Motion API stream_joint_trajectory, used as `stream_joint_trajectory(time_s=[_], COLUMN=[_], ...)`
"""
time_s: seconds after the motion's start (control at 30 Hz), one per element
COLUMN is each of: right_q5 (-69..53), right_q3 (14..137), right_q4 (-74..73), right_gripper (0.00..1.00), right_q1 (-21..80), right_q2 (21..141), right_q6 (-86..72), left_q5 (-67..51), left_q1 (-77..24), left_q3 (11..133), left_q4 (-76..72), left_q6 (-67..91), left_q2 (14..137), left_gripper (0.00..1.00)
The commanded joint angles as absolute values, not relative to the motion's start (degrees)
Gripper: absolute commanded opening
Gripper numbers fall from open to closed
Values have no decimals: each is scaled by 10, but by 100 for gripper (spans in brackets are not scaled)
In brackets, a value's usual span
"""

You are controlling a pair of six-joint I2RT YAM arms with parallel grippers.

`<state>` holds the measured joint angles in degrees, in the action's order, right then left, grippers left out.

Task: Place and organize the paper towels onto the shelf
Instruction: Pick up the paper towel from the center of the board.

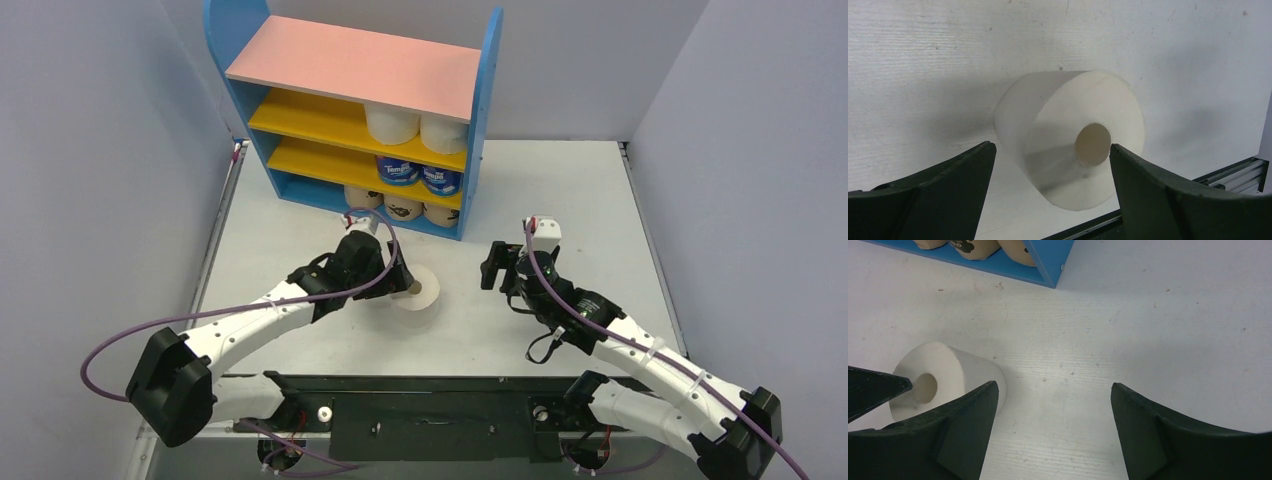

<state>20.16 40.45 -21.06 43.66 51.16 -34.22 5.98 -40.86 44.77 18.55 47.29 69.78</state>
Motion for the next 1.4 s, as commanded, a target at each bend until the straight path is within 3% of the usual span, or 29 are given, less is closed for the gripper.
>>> stream_joint_trajectory(time_s=[0.0, 0.57, 0.9, 1.2, 1.3, 1.37], right_q5=[217, 224, 224, 226, 227, 226], right_q3=[395, 378, 369, 367, 365, 365], right_q4=[-187, -182, -179, -178, -178, -178], right_gripper=[78, 78, 78, 77, 77, 77], right_q1=[429, 419, 415, 412, 411, 411], right_q2=[502, 493, 503, 501, 501, 501], right_q6=[-351, -349, -349, -347, -347, -347], left_q5=[63, 92, 83, 77, 73, 74], left_q1=[-418, -422, -424, -430, -431, -434], left_q3=[486, 483, 479, 481, 481, 485], left_q4=[167, 170, 165, 167, 168, 174], left_q6=[455, 457, 459, 455, 454, 453], left_q2=[715, 747, 754, 752, 747, 745], left_gripper=[82, 57, 52, 41, 44, 54])
